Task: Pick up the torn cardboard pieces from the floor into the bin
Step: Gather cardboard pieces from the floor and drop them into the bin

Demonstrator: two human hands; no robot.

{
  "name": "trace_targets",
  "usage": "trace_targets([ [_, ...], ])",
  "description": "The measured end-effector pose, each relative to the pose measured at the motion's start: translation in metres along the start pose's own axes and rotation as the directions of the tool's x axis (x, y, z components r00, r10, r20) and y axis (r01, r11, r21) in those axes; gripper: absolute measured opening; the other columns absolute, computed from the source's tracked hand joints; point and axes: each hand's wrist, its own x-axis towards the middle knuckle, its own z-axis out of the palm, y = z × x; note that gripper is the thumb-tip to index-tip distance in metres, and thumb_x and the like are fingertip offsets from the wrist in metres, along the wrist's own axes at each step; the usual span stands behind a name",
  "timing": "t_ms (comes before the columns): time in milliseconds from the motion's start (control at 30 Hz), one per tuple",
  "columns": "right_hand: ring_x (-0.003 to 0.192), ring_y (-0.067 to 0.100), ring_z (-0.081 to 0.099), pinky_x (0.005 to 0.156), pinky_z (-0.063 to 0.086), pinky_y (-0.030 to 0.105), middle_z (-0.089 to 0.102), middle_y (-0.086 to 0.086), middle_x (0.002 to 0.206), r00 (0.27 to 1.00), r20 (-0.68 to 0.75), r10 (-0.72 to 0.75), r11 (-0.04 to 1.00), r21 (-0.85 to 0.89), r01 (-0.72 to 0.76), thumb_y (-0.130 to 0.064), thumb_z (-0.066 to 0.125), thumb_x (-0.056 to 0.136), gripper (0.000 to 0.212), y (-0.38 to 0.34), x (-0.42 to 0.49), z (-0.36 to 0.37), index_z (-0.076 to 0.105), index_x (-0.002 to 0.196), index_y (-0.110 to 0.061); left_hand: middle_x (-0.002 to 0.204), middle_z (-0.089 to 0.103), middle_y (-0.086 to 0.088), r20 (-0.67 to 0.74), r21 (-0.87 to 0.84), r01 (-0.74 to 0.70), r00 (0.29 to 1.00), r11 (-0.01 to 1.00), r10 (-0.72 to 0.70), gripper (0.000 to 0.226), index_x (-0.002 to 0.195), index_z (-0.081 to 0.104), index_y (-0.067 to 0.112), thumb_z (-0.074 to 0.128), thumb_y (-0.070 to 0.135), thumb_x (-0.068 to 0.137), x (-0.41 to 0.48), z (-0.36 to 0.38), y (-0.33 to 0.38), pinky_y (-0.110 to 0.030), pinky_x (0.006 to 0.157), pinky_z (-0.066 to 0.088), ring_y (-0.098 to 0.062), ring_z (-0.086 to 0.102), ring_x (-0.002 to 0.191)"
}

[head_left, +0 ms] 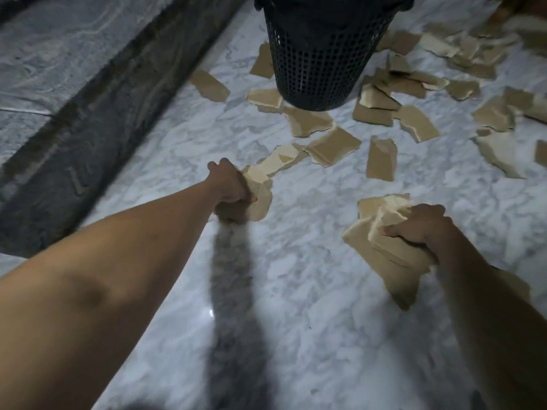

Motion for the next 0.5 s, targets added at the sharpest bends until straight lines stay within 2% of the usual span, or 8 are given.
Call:
trace_targets([
  [33,0.128,0.036,0.041,0.103,0.035,0.042,0.049,0.019,0.136,1.0,-0.024,-0.007,1.0,0.02,0.008,-0.079,0.07,0.059,0.112,-0.002,-0.001,0.0,0.043,0.143,-0.01,0.133,0.043,-0.019,-0.025,-0.025,0.008,1.0,1.0,-0.008,0.091,0.135,0.045,0.0,0.079,0.058,0.073,0.0,0.001,-0.001,-0.038,0.104,0.041,-0.034,0.044,0.125],
  [100,0.128,0.036,0.042,0.103,0.037,0.045,0.05,0.016,0.136,0.999,-0.03,-0.041,0.999,0.03,0.042,-0.076,0.075,0.052,0.114,-0.014,-0.009,-0.003,0.044,0.142,-0.014,0.128,0.048,-0.018,-0.028,-0.081,0.065,0.997,0.995,-0.067,0.089,0.131,0.048,0.0,0.078,0.06,0.072,-0.009,0.004,-0.009,-0.038,0.105,0.041,-0.034,0.046,0.124],
  [167,0.125,0.036,0.047,0.101,0.041,0.049,0.053,0.01,0.133,0.996,-0.027,-0.08,0.996,0.042,0.081,-0.078,0.076,0.041,0.116,-0.024,-0.023,0.0,0.046,0.138,-0.021,0.12,0.054,-0.015,-0.027,-0.115,0.082,0.996,0.99,-0.085,0.092,0.127,0.048,0.0,0.084,0.058,0.065,-0.015,0.011,-0.021,-0.036,0.09,0.047,-0.03,0.053,0.113],
  [233,0.123,0.034,0.05,0.099,0.04,0.051,0.052,0.007,0.133,0.983,-0.074,-0.166,0.98,0.103,0.173,-0.062,0.082,0.059,0.094,-0.032,-0.03,0.007,0.045,0.137,-0.026,0.111,0.058,-0.007,-0.031,-0.209,0.023,0.999,0.978,-0.031,0.088,0.121,0.044,0.004,0.091,0.048,0.061,-0.022,0.017,-0.03,-0.03,0.074,0.044,-0.022,0.055,0.096],
  [300,0.118,0.035,0.054,0.097,0.044,0.051,0.05,0.008,0.129,0.94,-0.204,-0.273,0.939,0.156,0.306,-0.047,0.08,0.071,0.075,-0.039,-0.034,0.014,0.046,0.134,-0.025,0.104,0.054,-0.002,-0.084,-0.249,-0.11,0.992,0.962,0.091,0.077,0.114,0.038,0.012,0.092,0.038,0.064,-0.029,0.023,-0.03,-0.025,0.062,0.037,-0.013,0.05,0.082],
  [367,0.115,0.036,0.056,0.095,0.049,0.049,0.048,0.01,0.128,0.886,-0.377,-0.27,0.865,0.31,0.395,-0.037,0.079,0.077,0.066,-0.044,-0.028,0.015,0.048,0.132,-0.018,0.1,0.053,0.0,-0.122,-0.271,-0.216,0.974,0.938,0.189,0.072,0.109,0.035,0.016,0.091,0.032,0.067,-0.032,0.029,-0.02,-0.023,0.055,0.033,-0.008,0.047,0.076],
  [433,0.114,0.036,0.056,0.094,0.051,0.046,0.045,0.012,0.127,0.854,-0.481,-0.196,0.812,0.409,0.416,-0.03,0.078,0.08,0.063,-0.048,-0.015,0.013,0.048,0.132,-0.013,0.105,0.052,0.0,-0.159,-0.307,-0.28,0.957,0.91,0.241,0.071,0.109,0.036,0.017,0.091,0.028,0.067,-0.025,0.034,-0.003,-0.025,0.059,0.035,-0.014,0.051,0.084],
  [500,0.115,0.037,0.054,0.095,0.05,0.047,0.043,0.012,0.128,0.86,-0.477,-0.182,0.821,0.407,0.4,-0.029,0.079,0.08,0.065,-0.051,0.003,0.009,0.047,0.133,-0.011,0.121,0.046,-0.003,-0.186,-0.279,-0.332,0.939,0.901,0.288,0.076,0.117,0.039,0.015,0.092,0.029,0.065,-0.014,0.036,0.02,-0.027,0.075,0.041,-0.022,0.053,0.102],
])
